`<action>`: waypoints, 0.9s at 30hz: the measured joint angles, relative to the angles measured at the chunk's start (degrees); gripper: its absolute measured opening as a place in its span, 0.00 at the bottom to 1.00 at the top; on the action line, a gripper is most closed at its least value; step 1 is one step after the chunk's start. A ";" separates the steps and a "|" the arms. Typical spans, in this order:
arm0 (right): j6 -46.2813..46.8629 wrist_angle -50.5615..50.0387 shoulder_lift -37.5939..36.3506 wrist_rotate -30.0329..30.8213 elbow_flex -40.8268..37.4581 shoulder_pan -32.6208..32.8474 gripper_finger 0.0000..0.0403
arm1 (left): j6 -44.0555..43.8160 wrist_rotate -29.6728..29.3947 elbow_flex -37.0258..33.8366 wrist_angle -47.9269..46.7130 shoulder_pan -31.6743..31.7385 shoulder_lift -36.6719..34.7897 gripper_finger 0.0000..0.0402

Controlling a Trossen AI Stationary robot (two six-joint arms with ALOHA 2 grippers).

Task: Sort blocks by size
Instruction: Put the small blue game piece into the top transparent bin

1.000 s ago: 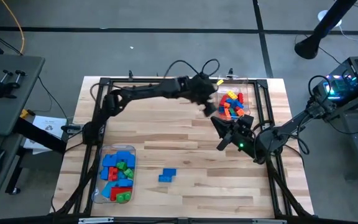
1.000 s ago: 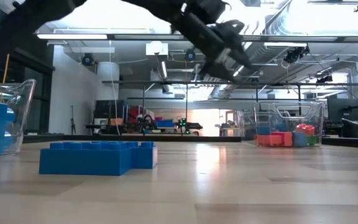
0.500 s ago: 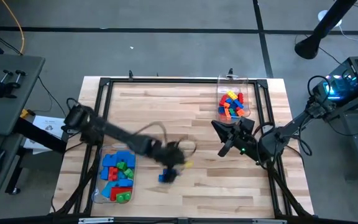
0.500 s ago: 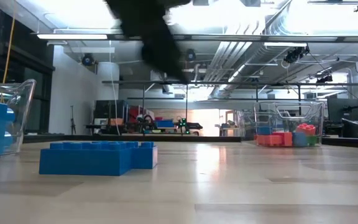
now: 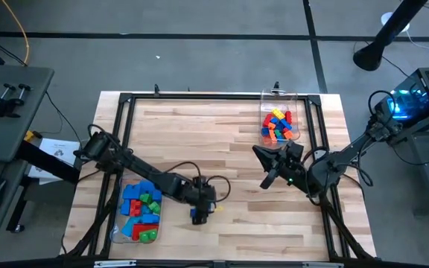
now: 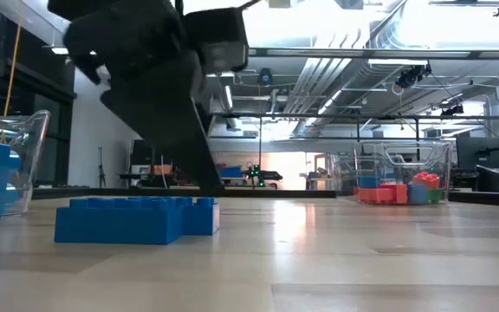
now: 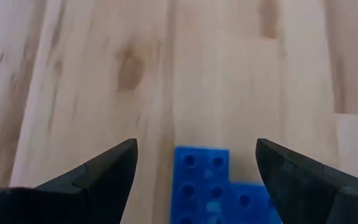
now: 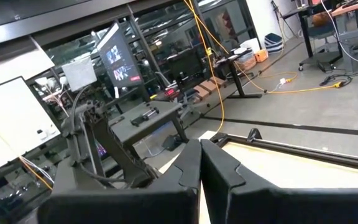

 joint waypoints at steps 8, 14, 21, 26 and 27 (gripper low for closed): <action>0.02 -0.84 -0.01 -0.07 0.00 0.00 0.00 | -2.11 0.88 0.04 -1.44 1.08 1.06 0.76; 0.04 -1.28 -0.01 -0.05 0.00 0.00 0.00 | 2.81 0.72 0.03 -1.02 0.18 2.57 0.72; 1.68 -2.55 0.01 -0.07 0.00 -0.07 0.00 | 3.39 0.41 0.15 -0.38 0.18 4.05 0.71; 1.73 -2.55 0.01 -0.07 0.00 -0.07 0.00 | 3.41 0.04 0.22 -0.83 0.18 4.40 0.60; 1.73 -2.53 0.01 -0.07 0.00 -0.07 0.00 | 3.34 -0.03 0.22 -0.82 0.18 4.42 0.54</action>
